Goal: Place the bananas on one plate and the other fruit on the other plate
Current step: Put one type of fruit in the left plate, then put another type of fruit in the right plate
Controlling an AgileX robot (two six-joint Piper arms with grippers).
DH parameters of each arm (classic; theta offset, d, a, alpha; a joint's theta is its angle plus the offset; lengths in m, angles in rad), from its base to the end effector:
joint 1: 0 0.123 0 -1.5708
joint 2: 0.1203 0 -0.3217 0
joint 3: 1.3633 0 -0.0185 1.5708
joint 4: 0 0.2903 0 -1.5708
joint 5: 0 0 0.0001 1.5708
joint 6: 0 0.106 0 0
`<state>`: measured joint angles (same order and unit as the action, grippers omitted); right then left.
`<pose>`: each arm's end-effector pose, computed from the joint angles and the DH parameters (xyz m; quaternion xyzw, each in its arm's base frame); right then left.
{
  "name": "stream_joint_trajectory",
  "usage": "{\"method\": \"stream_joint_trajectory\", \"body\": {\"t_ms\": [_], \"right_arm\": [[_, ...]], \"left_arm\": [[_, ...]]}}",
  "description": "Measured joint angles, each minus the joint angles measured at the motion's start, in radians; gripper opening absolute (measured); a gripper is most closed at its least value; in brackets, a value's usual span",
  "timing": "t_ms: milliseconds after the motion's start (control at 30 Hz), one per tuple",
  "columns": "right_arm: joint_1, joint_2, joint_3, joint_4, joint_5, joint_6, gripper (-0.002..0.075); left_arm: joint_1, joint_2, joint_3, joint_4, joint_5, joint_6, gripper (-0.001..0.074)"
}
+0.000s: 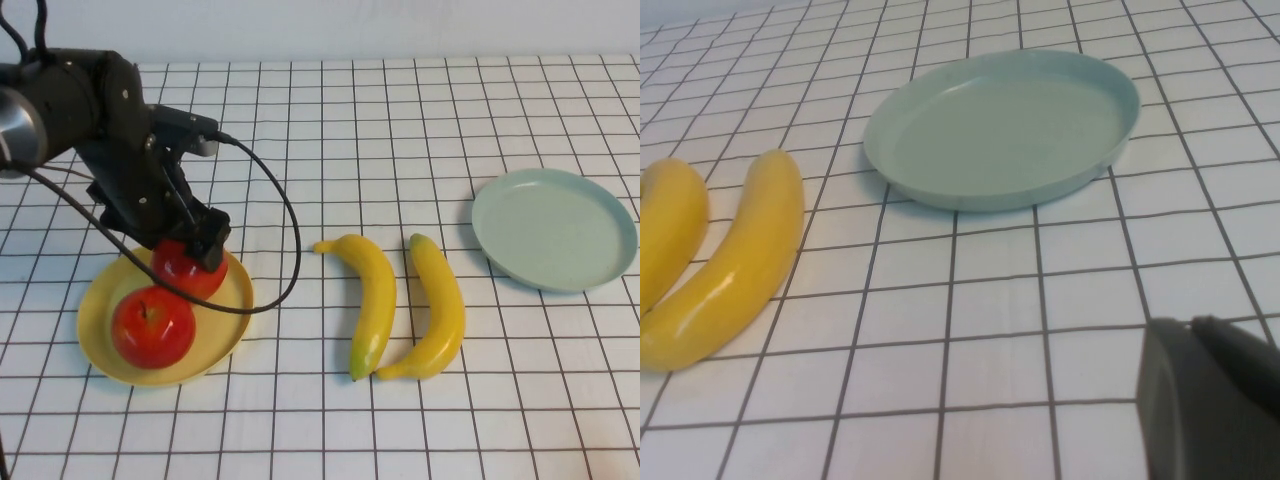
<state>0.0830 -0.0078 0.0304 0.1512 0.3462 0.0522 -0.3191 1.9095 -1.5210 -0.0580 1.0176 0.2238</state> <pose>0.0699 0.0113 0.1672 0.0291 0.7976 0.1035 0.5935 0.4272 -0.1466 0.2404 0.2543 0.9586 -0.0323 0.1242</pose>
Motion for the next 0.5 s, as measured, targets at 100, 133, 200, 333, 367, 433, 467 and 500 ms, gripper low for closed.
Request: {"method": "stream_joint_trajectory", "body": {"t_ms": [100, 133, 200, 333, 367, 433, 467, 500], "right_arm": [[0.000, 0.000, 0.000, 0.000, 0.000, 0.000, -0.0016], [0.000, 0.000, 0.000, 0.000, 0.000, 0.000, -0.0016], [0.000, 0.000, 0.000, 0.000, 0.001, 0.000, -0.0016], [0.000, 0.000, 0.000, 0.000, 0.001, 0.000, -0.0016], [0.000, 0.000, 0.000, 0.000, 0.001, 0.000, -0.0016], [0.000, 0.000, 0.001, 0.000, 0.001, 0.000, -0.0016], [0.000, 0.000, 0.001, 0.000, 0.001, 0.000, -0.0016], [0.000, 0.000, 0.001, 0.000, 0.001, 0.000, -0.0016]], "left_arm": [[0.011, -0.008, 0.009, -0.036, -0.002, 0.024, 0.0666], [0.018, -0.013, 0.009, -0.056, 0.000, 0.036, 0.0667], [0.028, -0.031, 0.009, -0.089, 0.000, 0.053, 0.0668], [0.047, -0.113, 0.009, -0.101, -0.008, 0.059, 0.0668], [0.049, -0.141, 0.009, -0.091, -0.012, 0.055, 0.0668], [0.049, -0.192, 0.009, -0.062, -0.018, 0.031, 0.0668], [0.049, -0.221, 0.013, -0.044, -0.021, 0.019, 0.0668], [0.049, -0.252, 0.021, -0.031, -0.026, 0.008, 0.0668]]}}
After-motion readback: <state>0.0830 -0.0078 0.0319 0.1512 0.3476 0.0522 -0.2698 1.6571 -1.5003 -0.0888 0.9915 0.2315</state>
